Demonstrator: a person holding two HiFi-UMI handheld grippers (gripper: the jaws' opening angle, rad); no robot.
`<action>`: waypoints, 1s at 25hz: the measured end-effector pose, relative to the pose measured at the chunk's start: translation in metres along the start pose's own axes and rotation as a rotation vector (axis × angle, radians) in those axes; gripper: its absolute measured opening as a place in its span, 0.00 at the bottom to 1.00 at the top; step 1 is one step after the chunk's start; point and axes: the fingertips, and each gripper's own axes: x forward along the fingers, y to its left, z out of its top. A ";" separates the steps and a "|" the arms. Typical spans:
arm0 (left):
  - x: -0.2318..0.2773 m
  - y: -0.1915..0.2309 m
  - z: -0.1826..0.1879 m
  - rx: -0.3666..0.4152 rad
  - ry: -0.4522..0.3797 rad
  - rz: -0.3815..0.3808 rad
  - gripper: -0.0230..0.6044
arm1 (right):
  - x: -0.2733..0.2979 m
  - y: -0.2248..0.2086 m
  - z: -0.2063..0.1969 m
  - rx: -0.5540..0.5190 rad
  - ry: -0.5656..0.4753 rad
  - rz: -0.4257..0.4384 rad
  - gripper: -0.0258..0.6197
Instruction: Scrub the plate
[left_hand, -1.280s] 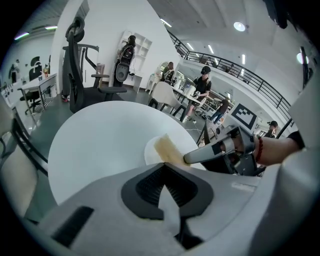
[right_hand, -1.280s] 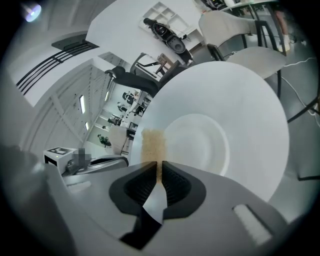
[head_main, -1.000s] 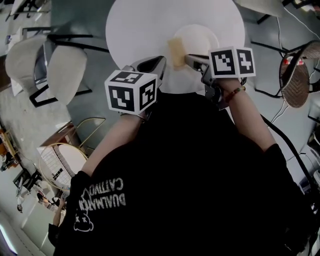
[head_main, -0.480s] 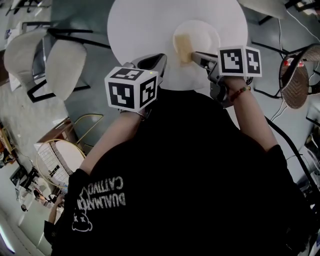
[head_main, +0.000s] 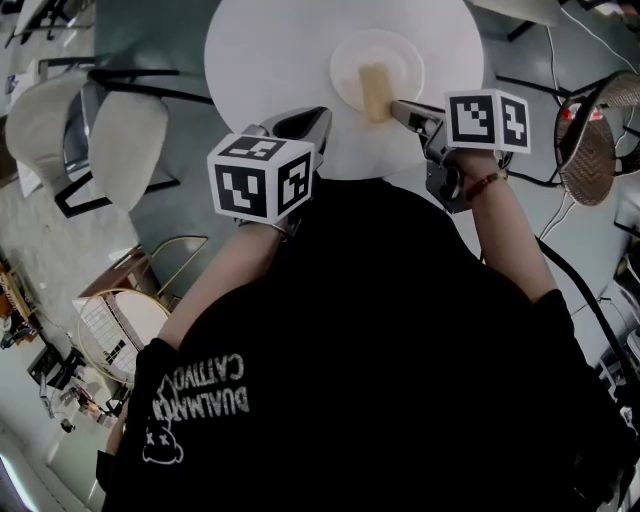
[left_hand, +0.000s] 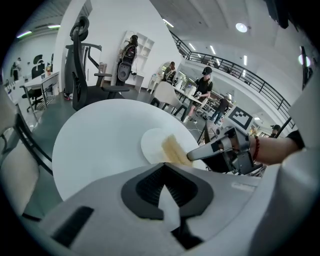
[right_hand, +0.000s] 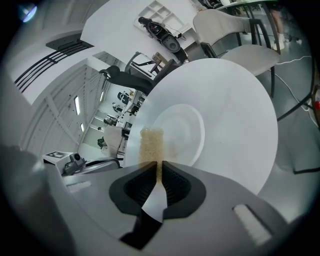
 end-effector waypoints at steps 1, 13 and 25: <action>0.001 -0.001 0.000 0.002 0.001 -0.001 0.03 | -0.002 -0.002 0.001 0.004 -0.006 -0.002 0.09; 0.005 -0.015 0.005 0.010 -0.005 0.000 0.03 | -0.029 -0.022 0.011 0.043 -0.050 -0.022 0.09; -0.001 -0.008 0.004 0.006 -0.013 -0.018 0.03 | -0.035 -0.022 0.014 0.062 -0.082 -0.060 0.09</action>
